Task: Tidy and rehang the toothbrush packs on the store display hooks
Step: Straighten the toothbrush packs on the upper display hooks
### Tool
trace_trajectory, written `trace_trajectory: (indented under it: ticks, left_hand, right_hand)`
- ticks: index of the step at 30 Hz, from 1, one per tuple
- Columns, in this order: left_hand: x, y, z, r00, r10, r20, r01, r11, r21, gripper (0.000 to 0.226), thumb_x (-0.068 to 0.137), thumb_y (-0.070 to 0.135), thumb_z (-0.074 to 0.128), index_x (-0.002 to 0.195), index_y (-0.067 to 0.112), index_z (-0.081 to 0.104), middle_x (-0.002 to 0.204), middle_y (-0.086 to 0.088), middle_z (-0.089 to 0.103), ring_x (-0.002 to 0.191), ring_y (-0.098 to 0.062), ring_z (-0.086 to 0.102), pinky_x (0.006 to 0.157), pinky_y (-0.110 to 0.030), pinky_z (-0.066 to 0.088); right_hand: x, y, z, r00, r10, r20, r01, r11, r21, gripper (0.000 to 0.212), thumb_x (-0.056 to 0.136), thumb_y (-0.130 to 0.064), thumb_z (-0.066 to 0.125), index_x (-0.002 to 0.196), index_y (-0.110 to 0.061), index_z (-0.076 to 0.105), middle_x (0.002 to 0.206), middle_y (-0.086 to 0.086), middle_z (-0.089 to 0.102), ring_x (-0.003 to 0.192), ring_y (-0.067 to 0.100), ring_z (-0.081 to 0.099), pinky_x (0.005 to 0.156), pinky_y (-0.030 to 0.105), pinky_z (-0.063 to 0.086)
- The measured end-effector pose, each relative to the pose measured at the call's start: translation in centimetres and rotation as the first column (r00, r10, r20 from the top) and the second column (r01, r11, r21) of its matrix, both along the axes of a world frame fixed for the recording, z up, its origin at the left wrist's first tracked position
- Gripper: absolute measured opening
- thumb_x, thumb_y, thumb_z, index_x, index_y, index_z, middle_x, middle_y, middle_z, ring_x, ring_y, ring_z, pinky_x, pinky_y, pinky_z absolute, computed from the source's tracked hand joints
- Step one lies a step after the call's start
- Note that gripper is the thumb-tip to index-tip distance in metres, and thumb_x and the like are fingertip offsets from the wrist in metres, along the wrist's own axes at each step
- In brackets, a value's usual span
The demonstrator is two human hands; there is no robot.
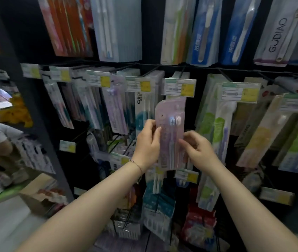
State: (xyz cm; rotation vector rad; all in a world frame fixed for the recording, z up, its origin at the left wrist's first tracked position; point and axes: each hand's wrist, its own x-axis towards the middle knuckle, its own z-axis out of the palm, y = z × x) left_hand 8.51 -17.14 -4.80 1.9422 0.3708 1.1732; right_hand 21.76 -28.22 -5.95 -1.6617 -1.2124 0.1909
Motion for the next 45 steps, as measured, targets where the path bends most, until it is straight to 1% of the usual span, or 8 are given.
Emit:
trace_trajectory:
  ticks: [4,9,14,18,24,29,35,45]
  left_hand:
    - [-2.9,3.5,0.0,0.998,0.003,-0.059,-0.008,0.997,-0.083,0.008,0.100,0.017,0.046,0.103,0.014,0.053,0.091,0.005,0.061,0.082,-0.009,0.059,0.073,-0.028,0.050]
    - [-6.6,8.1,-0.3,0.979,0.024,-0.201,-0.048,0.992,-0.116,0.009,0.097,0.023,0.054,0.101,0.015,0.056,0.091,0.004,0.061,0.083,-0.007,0.057,0.072,-0.017,0.048]
    - [-9.9,12.5,-1.1,0.966,0.025,-0.257,-0.063,0.988,-0.138,0.007,0.096,0.025,0.056,0.090,0.023,0.059,0.090,0.000,0.066,0.086,-0.016,0.064,0.083,-0.039,0.055]
    - [-12.3,14.9,-1.3,0.970,0.009,-0.242,-0.050,0.986,-0.161,0.008,0.095,0.024,0.058,0.093,0.017,0.061,0.091,-0.002,0.069,0.085,-0.016,0.067,0.082,-0.040,0.057]
    - [-14.3,17.1,-0.8,0.977,0.032,-0.211,-0.066,0.986,-0.154,0.010,0.094,0.020,0.059,0.085,0.026,0.058,0.085,-0.009,0.067,0.082,-0.028,0.066,0.080,-0.047,0.055]
    - [-14.5,18.1,-0.5,0.973,0.067,-0.220,-0.086,0.993,-0.079,0.018,0.094,0.021,0.059,0.080,0.032,0.055,0.076,0.002,0.066,0.075,-0.017,0.066,0.078,-0.042,0.057]
    - [-14.6,18.1,-2.7,0.980,0.053,-0.191,-0.051,0.999,0.019,0.008,0.097,0.028,0.054,0.089,0.026,0.056,0.077,-0.004,0.063,0.071,-0.020,0.061,0.068,-0.042,0.053]
    - [-15.6,15.9,-8.7,0.971,0.025,-0.236,-0.015,0.999,0.042,0.005,0.100,0.020,0.047,0.101,0.016,0.050,0.086,0.006,0.060,0.076,-0.006,0.059,0.067,-0.023,0.050]
  right_hand:
    - [-2.8,3.5,0.1,0.994,-0.003,-0.113,0.006,1.000,0.029,0.013,0.093,-0.019,0.059,0.090,-0.007,0.058,0.073,0.011,0.066,0.059,0.021,0.064,0.049,0.021,0.047]
    - [-6.5,7.7,0.1,0.985,-0.015,-0.174,0.031,0.995,0.092,0.011,0.093,-0.013,0.059,0.087,-0.004,0.057,0.069,0.013,0.064,0.052,0.017,0.060,0.051,0.033,0.052]
    - [-9.4,11.5,0.1,0.983,-0.032,-0.183,0.053,0.993,0.108,0.013,0.092,-0.017,0.061,0.080,-0.015,0.055,0.067,0.006,0.063,0.054,0.017,0.062,0.055,0.035,0.054]
    - [-11.6,13.9,-0.1,0.989,-0.028,-0.148,0.043,0.994,0.100,0.011,0.092,-0.022,0.062,0.083,-0.016,0.058,0.071,0.003,0.065,0.059,0.017,0.064,0.056,0.028,0.054]
    - [-13.6,16.8,-0.3,0.986,-0.007,-0.166,0.022,0.996,0.091,0.012,0.093,-0.021,0.060,0.088,-0.010,0.057,0.074,0.005,0.064,0.059,0.015,0.063,0.060,0.034,0.056]
    - [-13.3,18.1,-0.3,0.987,0.029,-0.156,-0.015,0.996,0.089,0.021,0.092,-0.024,0.061,0.094,-0.004,0.056,0.079,0.013,0.065,0.063,0.019,0.064,0.066,0.043,0.056]
    - [-13.6,17.6,-1.7,0.989,0.093,-0.118,-0.080,0.991,0.111,0.037,0.084,-0.044,0.059,0.093,-0.009,0.057,0.078,0.012,0.065,0.067,0.029,0.064,0.061,0.051,0.053]
    - [-15.1,15.8,-7.2,0.994,0.043,-0.098,-0.038,0.998,0.052,0.012,0.091,-0.032,0.060,0.088,-0.021,0.057,0.075,-0.004,0.065,0.064,0.012,0.064,0.059,0.040,0.055]
